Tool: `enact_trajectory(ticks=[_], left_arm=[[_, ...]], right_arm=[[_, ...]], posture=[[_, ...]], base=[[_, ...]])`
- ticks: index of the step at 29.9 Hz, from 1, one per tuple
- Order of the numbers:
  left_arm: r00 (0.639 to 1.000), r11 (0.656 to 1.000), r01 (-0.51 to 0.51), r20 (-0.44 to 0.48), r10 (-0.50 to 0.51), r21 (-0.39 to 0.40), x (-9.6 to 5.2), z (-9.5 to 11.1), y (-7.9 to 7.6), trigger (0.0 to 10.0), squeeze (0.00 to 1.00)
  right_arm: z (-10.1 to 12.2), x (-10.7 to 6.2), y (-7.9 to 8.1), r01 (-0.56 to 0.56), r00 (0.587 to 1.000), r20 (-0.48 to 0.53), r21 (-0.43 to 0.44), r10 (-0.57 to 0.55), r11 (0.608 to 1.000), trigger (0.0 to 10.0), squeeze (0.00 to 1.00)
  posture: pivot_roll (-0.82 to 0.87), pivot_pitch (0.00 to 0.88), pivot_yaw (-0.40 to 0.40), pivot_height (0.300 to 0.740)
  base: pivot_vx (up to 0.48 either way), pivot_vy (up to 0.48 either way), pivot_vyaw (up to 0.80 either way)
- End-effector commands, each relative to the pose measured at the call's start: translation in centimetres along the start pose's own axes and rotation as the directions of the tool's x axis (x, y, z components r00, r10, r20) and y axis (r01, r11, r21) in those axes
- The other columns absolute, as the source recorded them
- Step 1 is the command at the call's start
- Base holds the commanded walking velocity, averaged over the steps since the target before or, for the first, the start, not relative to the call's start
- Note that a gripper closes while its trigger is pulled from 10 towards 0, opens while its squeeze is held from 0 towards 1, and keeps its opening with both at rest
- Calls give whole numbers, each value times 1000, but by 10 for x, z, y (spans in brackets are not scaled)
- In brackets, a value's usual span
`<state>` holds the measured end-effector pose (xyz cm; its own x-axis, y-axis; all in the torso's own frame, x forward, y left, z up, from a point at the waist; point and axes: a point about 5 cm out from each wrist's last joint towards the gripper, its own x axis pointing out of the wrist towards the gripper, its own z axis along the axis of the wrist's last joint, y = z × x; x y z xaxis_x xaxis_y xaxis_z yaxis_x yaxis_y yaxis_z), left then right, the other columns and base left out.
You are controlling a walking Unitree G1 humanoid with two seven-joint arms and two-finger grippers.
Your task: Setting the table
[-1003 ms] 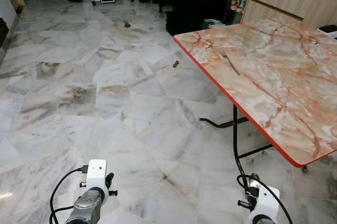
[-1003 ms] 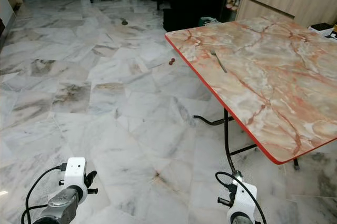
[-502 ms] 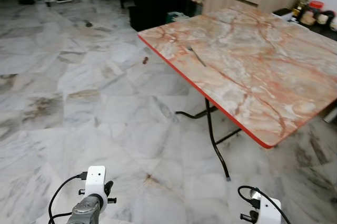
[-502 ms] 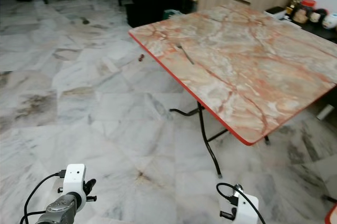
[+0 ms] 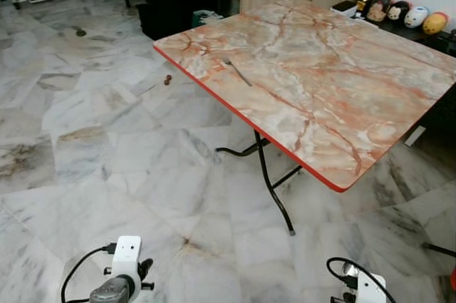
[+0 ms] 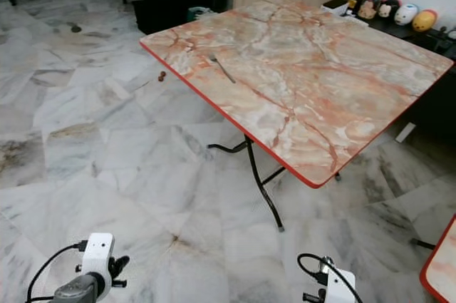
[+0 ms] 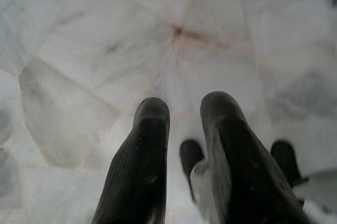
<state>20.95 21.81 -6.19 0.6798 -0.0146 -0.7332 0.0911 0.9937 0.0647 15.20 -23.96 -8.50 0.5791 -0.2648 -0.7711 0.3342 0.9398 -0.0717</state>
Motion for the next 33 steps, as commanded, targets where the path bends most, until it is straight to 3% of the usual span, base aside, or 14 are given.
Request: enact_trajectory(ticks=[1,4,9,17,33], left_arm=[[998,1000,10,-61,-8,28,-3,-13,1,10000,0],[993,1000,-11,-119,13,17,-7,-29,0,10000,0],[990,999,-19,-140,22,27,-7,-32,0,10000,0],[991,998,-21,-133,28,51,-4,-21,2,10000,0],[994,999,-21,-106,25,39,-1,-14,-2,10000,0]], right_arm=[[-4,-1,-1,12,1000,-16,13,-12,1000,10000,0],[-5,-1,0,11,1000,-21,16,-10,1000,10000,0],[-5,-1,3,8,1000,-22,18,-7,1000,10000,0],[0,1,12,-5,1000,-6,32,5,999,10000,0],[3,2,17,-21,1000,-10,-12,21,1000,10000,0]], posture=[[63,0,-5,727],[59,0,4,727],[53,0,22,727],[26,0,64,727],[53,0,17,727]], base=[[0,0,-725],[0,0,-719],[0,0,-714],[0,0,-712],[0,0,-709]])
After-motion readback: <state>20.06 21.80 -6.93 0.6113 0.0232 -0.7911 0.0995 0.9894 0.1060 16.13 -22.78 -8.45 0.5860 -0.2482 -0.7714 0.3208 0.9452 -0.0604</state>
